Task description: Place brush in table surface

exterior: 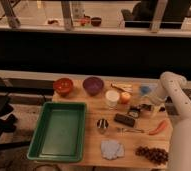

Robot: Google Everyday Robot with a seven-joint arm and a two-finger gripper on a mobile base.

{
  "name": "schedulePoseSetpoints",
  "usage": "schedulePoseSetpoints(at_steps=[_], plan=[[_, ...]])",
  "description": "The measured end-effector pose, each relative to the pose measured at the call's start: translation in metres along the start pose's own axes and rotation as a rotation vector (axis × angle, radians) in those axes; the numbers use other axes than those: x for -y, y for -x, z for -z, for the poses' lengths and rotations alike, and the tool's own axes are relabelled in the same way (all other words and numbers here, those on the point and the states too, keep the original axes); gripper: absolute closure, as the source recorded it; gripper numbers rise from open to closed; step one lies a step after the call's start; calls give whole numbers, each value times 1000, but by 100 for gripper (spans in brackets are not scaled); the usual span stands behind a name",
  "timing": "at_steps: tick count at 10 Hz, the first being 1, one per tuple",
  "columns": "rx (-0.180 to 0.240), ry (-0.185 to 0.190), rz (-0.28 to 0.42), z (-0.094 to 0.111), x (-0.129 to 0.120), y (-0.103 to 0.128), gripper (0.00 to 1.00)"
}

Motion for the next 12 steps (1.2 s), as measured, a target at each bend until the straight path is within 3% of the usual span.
schedulePoseSetpoints(at_steps=[3,4,10,12], plan=[[-1,6,1,-4,3,-5,20],[-2,11,7,-5,3,-4,25],[-20,-1,13,-2,0,-8,84],[-17,0,12,-1,-1,-7,97]])
